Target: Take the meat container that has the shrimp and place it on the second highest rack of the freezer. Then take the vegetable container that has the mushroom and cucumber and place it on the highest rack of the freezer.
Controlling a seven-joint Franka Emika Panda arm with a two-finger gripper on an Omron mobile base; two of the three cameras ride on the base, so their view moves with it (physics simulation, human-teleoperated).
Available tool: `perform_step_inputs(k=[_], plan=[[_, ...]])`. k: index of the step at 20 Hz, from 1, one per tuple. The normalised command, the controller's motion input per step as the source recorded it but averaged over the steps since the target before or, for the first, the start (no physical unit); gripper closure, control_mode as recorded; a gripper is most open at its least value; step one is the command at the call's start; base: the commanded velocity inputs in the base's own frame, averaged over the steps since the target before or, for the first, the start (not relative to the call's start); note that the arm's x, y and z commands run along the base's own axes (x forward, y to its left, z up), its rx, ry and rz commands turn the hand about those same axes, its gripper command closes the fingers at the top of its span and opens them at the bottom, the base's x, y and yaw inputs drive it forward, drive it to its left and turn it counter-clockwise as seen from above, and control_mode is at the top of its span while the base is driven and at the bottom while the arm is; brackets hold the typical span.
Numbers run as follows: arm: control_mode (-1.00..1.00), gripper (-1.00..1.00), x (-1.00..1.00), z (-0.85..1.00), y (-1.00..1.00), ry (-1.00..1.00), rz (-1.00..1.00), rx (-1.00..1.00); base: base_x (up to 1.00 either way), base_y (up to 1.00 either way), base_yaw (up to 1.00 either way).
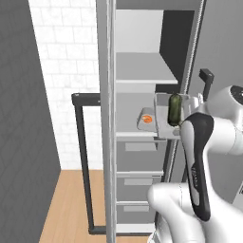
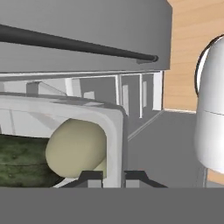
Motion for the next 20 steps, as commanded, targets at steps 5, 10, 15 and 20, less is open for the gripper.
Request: perform_step_inputs(k=[5, 10, 15, 20], plan=[[-1.0, 1.0, 0.4, 0.41, 0.08, -0.01, 0.01, 0.0, 0.0, 0.0, 0.0], [-1.0, 1.0, 0.39, 0.41, 0.07, -0.05, 0.0, 0.0, 0.0, 0.0, 0.0], [-1.0, 1.0, 0.31, 0.4, 0.0, -0.07, -0.07, 0.0, 0.0, 0.0, 0.0], [-1.0, 1.0, 0.37, 0.29, 0.0, -0.03, -0.11, 0.0, 0.0, 0.0, 0.0]])
